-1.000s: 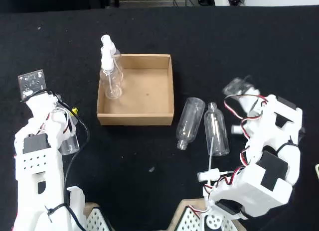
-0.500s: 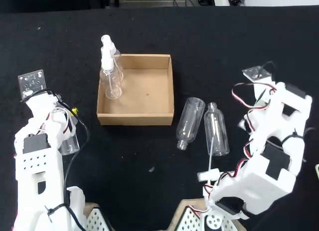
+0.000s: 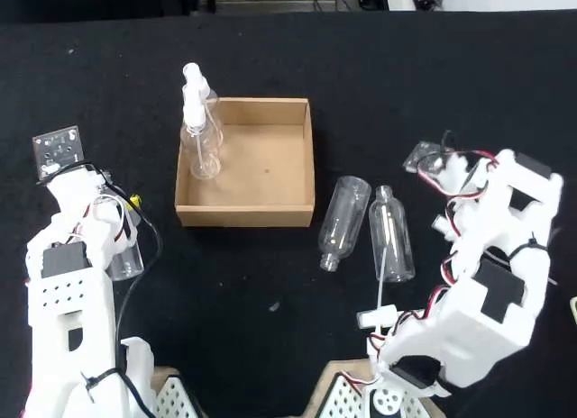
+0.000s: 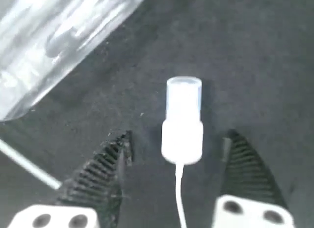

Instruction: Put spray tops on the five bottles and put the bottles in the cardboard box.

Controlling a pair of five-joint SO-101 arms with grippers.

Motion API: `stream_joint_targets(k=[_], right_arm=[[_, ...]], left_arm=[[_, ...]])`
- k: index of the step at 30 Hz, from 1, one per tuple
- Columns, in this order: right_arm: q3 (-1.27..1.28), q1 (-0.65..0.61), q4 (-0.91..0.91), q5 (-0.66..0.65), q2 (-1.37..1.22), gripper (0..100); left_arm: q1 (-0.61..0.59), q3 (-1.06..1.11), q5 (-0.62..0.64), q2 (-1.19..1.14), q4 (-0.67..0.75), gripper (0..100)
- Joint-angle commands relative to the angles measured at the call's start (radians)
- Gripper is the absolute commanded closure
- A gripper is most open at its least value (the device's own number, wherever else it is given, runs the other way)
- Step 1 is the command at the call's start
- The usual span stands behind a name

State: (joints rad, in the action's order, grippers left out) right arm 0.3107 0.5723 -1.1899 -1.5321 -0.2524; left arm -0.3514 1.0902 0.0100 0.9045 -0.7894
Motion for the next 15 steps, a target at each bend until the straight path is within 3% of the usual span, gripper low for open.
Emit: stream_joint_targets(k=[1,7,11,15], right_arm=[[0.022,0.014,0.104,-0.046,-0.016,81.9],[-0.058,0.035,0.028,0.008,0.056,98.8],[-0.157,0.037,-0.089,0.207,0.156,98.6],[-0.275,0.011,-0.183,0.532,0.255,98.8]], left_arm=[[0.004,-0.013,0.005,0.020,0.009,97],[0.004,-0.013,0.005,0.018,0.009,97],[0.004,-0.013,0.005,0.018,0.009,97],[0.008,-0.015,0.005,0.026,0.018,97]])
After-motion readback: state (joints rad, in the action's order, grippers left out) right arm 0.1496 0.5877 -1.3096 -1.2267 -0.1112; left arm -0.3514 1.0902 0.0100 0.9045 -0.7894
